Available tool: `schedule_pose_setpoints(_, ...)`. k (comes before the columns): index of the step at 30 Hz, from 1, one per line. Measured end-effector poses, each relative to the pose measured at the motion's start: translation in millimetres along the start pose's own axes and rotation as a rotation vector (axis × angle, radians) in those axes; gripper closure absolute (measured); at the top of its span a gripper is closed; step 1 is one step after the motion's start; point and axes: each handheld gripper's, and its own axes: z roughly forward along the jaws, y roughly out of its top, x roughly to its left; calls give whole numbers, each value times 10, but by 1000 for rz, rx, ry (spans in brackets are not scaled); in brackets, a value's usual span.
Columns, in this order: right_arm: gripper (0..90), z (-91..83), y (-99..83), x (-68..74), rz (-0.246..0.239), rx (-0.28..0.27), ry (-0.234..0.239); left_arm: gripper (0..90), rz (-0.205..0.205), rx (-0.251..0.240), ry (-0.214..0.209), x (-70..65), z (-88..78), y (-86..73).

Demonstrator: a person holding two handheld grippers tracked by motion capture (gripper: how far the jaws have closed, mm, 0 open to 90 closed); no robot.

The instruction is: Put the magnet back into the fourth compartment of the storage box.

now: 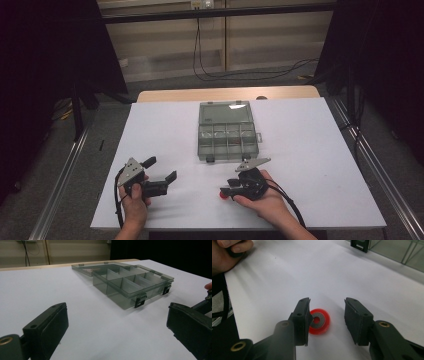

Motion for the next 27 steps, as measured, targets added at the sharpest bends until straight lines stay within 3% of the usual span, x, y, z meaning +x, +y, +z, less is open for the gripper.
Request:
schedule_pose_setpoints(6,605,36,-27,-4,2,14,2,40,3,4,-4,-2,-2,0)
schedule_pose_setpoints(14,687,67,-41,-1,22,20,58,40,-1,1,-1,-2,0,-1)
schedule_pose_setpoints(27,823,92,-47,59,-17,34,101,40,-3,-1,-4,5,-1,-2)
